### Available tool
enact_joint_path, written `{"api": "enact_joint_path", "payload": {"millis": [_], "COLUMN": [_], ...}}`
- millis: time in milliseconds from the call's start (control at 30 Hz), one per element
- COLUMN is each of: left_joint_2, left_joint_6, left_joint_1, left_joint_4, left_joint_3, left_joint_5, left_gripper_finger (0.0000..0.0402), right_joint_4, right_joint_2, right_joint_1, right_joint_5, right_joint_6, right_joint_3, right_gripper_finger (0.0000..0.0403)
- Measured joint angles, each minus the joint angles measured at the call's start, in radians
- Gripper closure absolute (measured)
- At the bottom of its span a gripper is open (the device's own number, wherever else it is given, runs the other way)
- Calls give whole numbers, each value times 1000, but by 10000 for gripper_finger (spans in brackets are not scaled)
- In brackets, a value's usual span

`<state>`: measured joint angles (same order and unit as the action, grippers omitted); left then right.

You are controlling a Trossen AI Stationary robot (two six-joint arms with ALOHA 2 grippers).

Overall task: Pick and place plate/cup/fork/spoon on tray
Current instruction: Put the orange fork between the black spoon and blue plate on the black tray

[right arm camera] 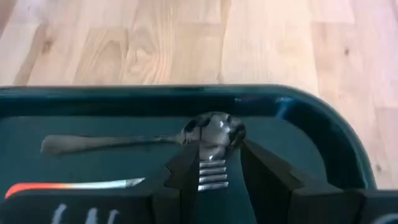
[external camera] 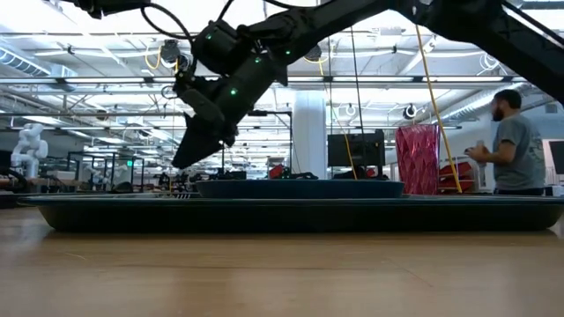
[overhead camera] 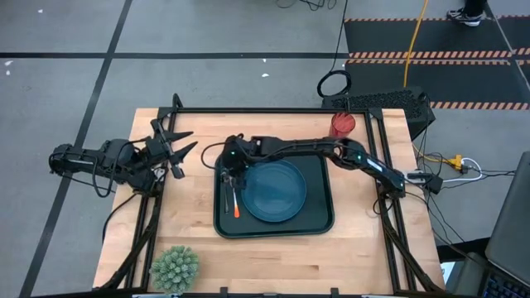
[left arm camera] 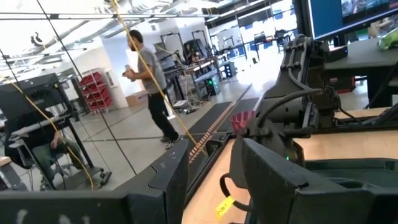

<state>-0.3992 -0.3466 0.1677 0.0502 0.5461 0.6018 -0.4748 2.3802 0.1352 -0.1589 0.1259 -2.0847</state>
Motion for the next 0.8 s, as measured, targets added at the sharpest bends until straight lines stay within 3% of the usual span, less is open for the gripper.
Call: {"api": "enact_joint_path", "payload": {"millis": [133, 367, 800], "left_joint_2": [0, 0, 0], "left_joint_6": [0, 2, 35], "left_joint_1": [0, 0, 0], "left_joint_4": [0, 8, 30], "left_joint_3": [0, 0, 0], "left_joint_5": [0, -2, -2], "left_gripper_finger": [250, 250, 250], "right_joint_4": [-37, -144, 20], "right_joint_2": [25, 29, 29], "right_joint_1": [0, -3, -19], "right_joint_5": [-3, 0, 15], "right_joint_6": [0, 10, 3], "right_joint_3": [-56, -40, 84], "right_gripper_finger": [291, 291, 291]}}
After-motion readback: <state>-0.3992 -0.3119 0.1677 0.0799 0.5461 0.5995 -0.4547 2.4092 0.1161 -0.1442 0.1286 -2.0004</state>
